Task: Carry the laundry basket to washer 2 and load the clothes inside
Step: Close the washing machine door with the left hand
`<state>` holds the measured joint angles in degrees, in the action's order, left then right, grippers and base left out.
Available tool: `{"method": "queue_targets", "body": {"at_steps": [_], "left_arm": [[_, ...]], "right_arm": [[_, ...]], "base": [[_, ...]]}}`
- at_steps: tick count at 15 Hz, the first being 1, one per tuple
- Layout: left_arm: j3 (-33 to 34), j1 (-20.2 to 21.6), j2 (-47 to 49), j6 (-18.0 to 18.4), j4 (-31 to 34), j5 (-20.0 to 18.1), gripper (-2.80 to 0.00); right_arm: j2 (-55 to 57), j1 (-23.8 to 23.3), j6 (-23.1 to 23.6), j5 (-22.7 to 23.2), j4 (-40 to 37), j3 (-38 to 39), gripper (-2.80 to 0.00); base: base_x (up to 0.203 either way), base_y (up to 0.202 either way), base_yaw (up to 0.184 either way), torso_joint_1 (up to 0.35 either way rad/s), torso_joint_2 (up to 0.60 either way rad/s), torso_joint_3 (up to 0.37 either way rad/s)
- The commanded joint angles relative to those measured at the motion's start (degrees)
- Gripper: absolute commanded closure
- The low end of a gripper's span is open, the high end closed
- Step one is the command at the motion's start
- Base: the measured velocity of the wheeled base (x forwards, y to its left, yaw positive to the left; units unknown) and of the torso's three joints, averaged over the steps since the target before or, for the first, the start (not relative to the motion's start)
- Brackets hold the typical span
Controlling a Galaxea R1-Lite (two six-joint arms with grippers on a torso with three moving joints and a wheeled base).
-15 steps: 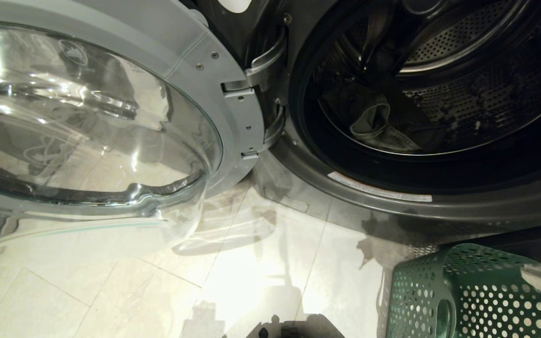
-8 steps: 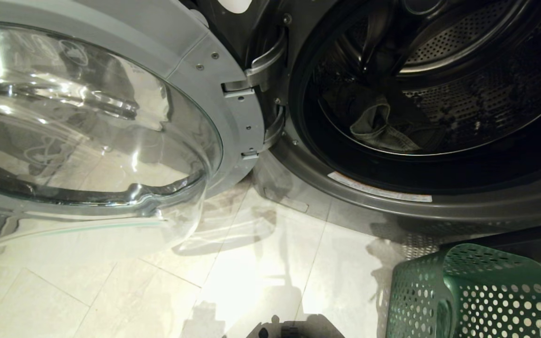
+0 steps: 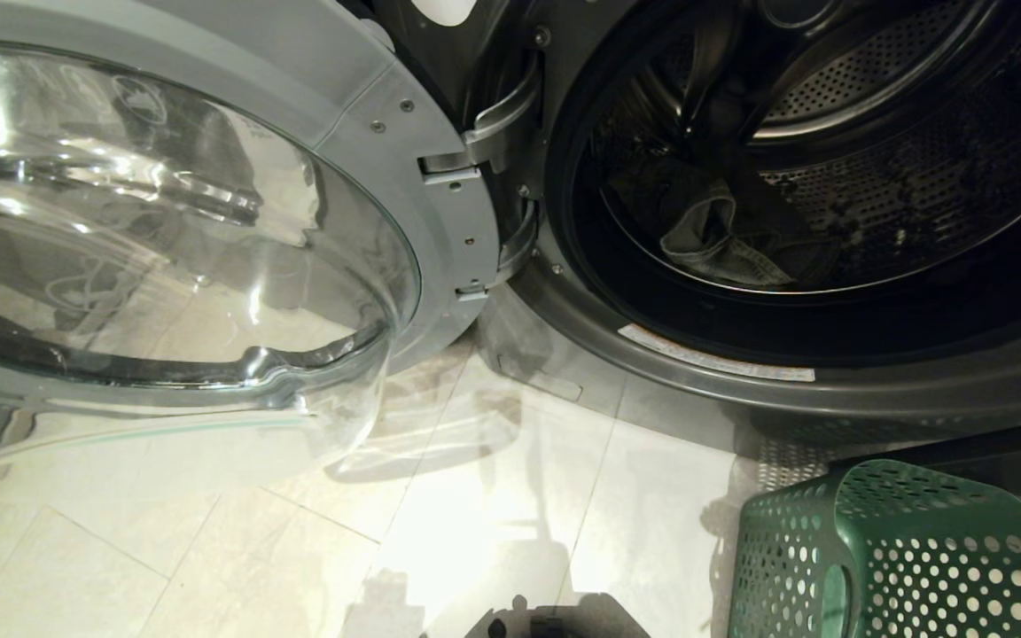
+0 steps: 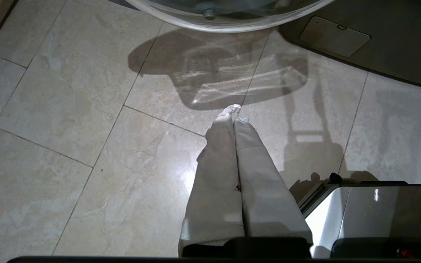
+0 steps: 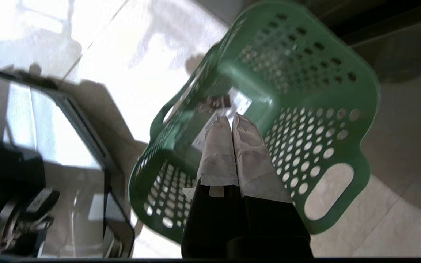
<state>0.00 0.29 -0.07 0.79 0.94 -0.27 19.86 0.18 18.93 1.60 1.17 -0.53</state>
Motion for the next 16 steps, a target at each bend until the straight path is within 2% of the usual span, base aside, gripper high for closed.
{"method": "queue_targets", "body": {"at_steps": [1,6,11,15,16], "left_arm": [[0.1,0.1,0.0,0.0,0.0,0.0,0.00],[0.1,0.0,0.0,0.0,-0.1,0.0,0.00],[0.1,0.0,0.0,0.0,0.0,0.0,0.00],[0.1,0.0,0.0,0.0,0.0,0.0,0.00],[0.1,0.0,0.0,0.0,0.0,0.0,0.00]], "right_arm": [[-7.6,-0.5,0.1,0.2,-0.1,-0.1,0.00],[-19.3,-0.6,-0.4,0.0,0.4,0.0,0.00],[-19.9,-0.4,-5.8,-2.4,2.5,0.4,0.00],[-19.9,-0.4,-6.5,-2.2,2.6,0.5,0.00],[-19.9,-0.4,-8.0,-2.3,2.8,0.5,0.00]], "base": [[0.000,0.000,0.000,0.000,0.00,0.000],[0.000,0.000,0.000,0.000,0.00,0.000],[0.000,0.000,0.000,0.000,0.00,0.000],[0.000,0.000,0.000,0.000,0.00,0.000],[0.000,0.000,0.000,0.000,0.00,0.000]]}}
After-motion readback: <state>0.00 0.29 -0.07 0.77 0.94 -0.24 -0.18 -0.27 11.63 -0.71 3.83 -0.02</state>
